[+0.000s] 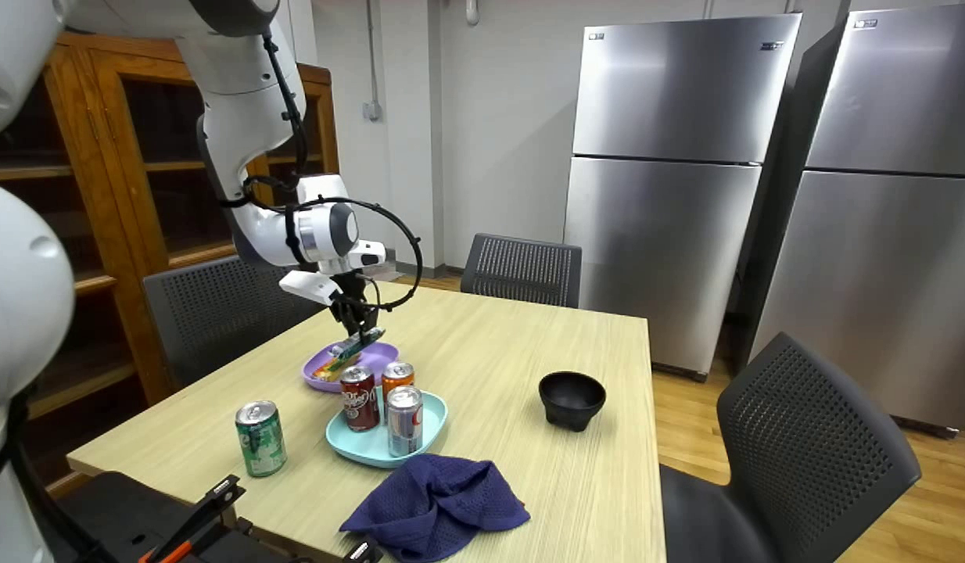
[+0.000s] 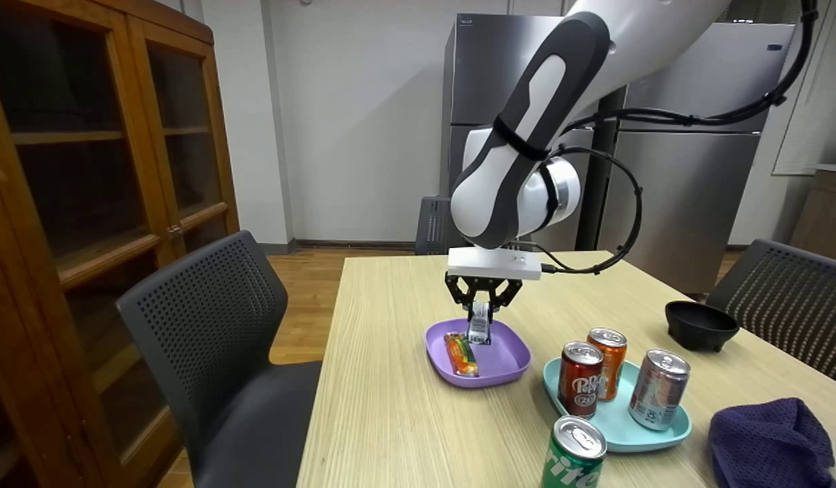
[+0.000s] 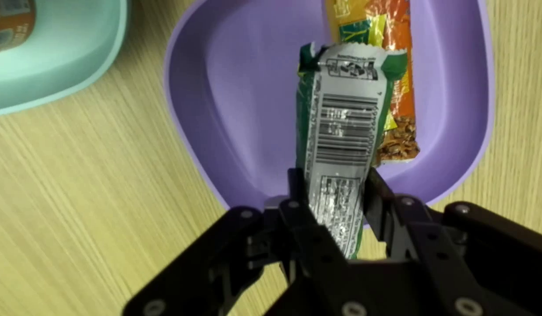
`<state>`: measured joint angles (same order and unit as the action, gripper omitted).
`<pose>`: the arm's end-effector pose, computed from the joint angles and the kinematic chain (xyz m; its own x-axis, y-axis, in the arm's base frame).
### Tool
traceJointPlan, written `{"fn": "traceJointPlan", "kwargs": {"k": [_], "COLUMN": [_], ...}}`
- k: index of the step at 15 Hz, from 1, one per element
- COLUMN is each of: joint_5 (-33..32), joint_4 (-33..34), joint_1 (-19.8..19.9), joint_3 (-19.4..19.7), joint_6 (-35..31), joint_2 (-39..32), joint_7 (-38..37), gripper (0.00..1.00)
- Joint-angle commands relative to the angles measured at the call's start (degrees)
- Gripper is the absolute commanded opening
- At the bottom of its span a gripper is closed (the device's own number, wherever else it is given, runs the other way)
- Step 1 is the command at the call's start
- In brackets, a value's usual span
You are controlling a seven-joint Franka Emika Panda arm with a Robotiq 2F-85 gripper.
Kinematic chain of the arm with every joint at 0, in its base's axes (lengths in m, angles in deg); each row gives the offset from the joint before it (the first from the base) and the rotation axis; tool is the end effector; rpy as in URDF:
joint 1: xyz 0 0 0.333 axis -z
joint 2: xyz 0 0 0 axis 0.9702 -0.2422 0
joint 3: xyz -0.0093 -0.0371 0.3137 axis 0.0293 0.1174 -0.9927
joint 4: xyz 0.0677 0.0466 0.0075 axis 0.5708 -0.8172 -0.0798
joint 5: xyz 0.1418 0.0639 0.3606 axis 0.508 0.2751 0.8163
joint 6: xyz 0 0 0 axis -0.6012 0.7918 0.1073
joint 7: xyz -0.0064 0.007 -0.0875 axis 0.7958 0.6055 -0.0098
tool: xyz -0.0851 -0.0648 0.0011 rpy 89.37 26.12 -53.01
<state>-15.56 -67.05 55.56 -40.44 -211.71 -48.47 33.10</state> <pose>0.6003 0.2230 0.1333 0.9820 -0.0957 0.1627 -0.1023 -0.9942 0.0327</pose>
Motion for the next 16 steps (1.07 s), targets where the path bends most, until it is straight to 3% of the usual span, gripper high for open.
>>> {"fn": "traceJointPlan", "kwargs": {"k": [1,9,10,11,13,16], "joint_5": [5.5,9.7,9.8,9.8,9.6,9.8], "joint_4": [3.1,4.6,4.6,4.5,4.4,4.2], "joint_1": [3.0,3.8,3.8,3.8,3.7,3.9], "joint_3": [-3.7,-4.5,-4.4,-4.5,-4.2,-4.1], "joint_6": [1.4,1.6,1.6,1.5,1.2,1.1], "joint_2": [-2.0,-4.2,-4.3,-4.4,-4.4,-4.0], "joint_7": [10.7,21.2,21.9,22.6,23.3,23.6], "gripper": [0.11,0.11,0.40,0.62,0.66,0.85]}}
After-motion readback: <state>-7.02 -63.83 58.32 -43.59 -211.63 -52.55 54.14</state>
